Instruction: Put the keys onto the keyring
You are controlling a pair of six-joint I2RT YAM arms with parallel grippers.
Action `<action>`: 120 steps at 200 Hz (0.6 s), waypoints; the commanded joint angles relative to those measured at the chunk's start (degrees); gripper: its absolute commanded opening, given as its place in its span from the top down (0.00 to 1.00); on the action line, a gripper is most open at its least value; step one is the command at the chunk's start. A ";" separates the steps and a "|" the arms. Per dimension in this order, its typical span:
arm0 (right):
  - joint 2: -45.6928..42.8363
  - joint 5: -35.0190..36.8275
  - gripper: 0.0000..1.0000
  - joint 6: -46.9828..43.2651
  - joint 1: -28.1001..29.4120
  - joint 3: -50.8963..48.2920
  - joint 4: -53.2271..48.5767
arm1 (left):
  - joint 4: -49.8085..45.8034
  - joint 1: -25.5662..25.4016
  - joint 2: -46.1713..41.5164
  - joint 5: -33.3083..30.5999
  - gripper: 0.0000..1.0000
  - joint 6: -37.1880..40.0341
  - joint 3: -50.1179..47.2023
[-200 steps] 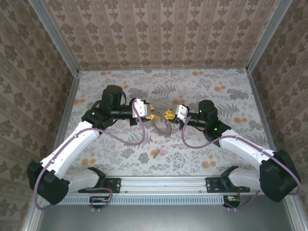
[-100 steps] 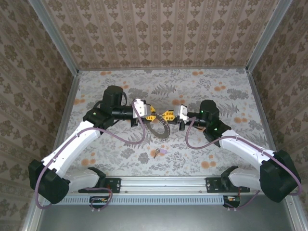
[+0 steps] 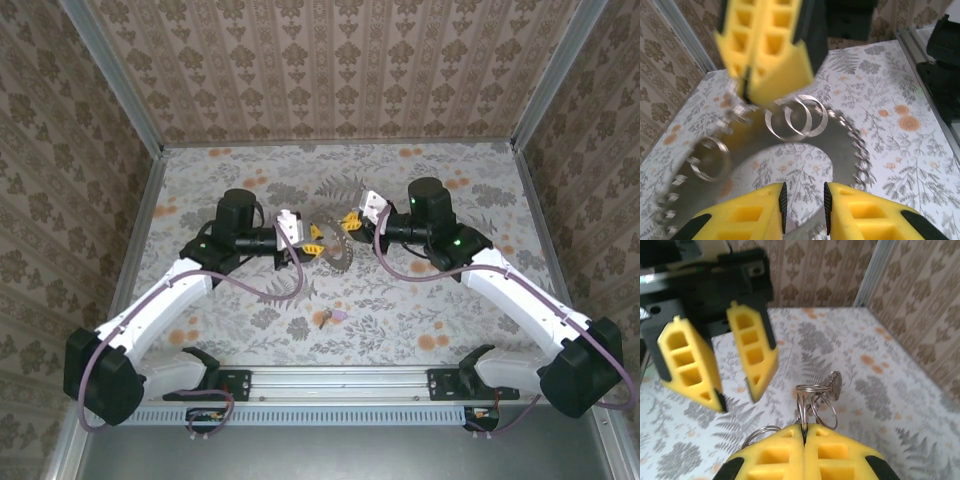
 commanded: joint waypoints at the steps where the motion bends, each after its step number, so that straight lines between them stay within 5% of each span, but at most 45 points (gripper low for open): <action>1: 0.62 0.52 1.00 0.89 0.56 2.72 -8.16 | 9.75 -0.07 0.75 1.80 0.72 -8.34 -1.32; 120: 8.10 2.51 1.00 -5.59 4.44 17.23 -35.79 | -0.17 -3.41 8.66 -3.63 0.70 -1.59 3.28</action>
